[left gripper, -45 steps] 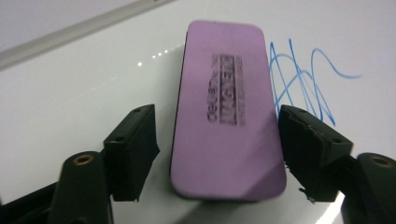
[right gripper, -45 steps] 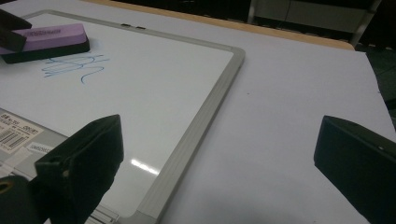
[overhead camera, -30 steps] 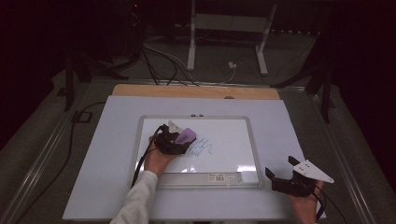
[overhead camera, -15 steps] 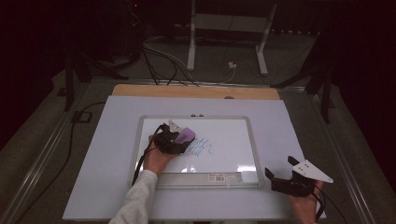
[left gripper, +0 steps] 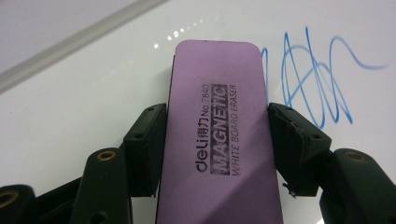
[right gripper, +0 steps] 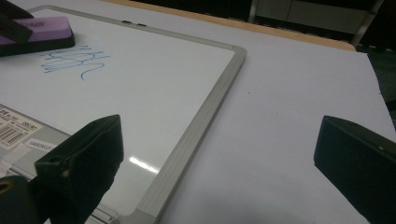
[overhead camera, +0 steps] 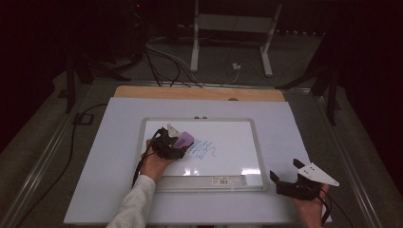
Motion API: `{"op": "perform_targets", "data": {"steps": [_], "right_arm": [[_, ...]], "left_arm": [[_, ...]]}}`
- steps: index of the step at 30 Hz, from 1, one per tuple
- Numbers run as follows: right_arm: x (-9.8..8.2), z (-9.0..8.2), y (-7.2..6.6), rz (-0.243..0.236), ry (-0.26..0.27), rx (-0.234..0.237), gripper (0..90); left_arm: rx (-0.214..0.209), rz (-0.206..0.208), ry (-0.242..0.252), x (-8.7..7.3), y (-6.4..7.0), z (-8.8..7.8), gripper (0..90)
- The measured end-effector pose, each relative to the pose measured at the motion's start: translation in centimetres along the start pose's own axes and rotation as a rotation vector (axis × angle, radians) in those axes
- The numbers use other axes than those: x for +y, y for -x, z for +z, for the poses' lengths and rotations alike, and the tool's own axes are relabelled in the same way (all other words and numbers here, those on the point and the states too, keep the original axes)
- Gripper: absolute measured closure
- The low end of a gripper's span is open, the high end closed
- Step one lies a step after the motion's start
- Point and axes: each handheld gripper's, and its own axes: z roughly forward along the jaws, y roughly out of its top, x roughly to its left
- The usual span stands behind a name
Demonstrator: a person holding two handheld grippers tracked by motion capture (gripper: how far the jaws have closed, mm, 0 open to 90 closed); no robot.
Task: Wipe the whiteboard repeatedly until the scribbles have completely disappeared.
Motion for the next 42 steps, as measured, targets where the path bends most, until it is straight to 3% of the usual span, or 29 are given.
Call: {"op": "perform_targets", "data": {"steps": [4, 7, 18, 21, 23, 26, 34, 37, 42], "right_arm": [[0.0, 0.0, 0.0, 0.000, -0.001, -0.001, 1.6], [0.0, 0.0, 0.0, 0.002, 0.000, -0.001, 1.6], [0.0, 0.0, 0.0, 0.003, 0.000, -0.001, 1.6], [0.0, 0.0, 0.0, 0.004, 0.000, -0.001, 1.6], [0.0, 0.0, 0.0, 0.006, 0.002, -0.001, 1.6], [0.0, -0.1, 0.1, 0.007, 0.004, -0.003, 1.6], [0.0, -0.3, 0.3, 0.021, 0.009, -0.014, 1.6], [0.0, -0.3, 0.4, 0.023, 0.013, -0.014, 1.6], [0.1, -0.3, 0.4, 0.030, 0.018, -0.015, 1.6]], "left_arm": [[-0.013, 0.007, 0.003, -0.2, 0.6, -0.1, 41.9], [-0.021, 0.038, -0.003, -0.2, 1.4, -0.2, 41.9], [-0.109, 0.135, 0.004, 0.3, 5.6, -0.2, 42.0], [-0.092, 0.167, 0.000, 0.4, 6.4, -0.3, 42.0], [-0.092, 0.166, -0.002, 0.4, 6.3, -0.3, 42.0], [-0.059, 0.149, -0.011, 0.4, 5.6, -0.3, 42.0], [0.049, 0.045, -0.037, -0.3, 1.8, -0.8, 42.1], [0.047, 0.023, -0.036, -0.4, 1.2, -0.8, 42.1], [0.012, 0.062, -0.027, -0.2, 2.6, -0.7, 42.1]]}}
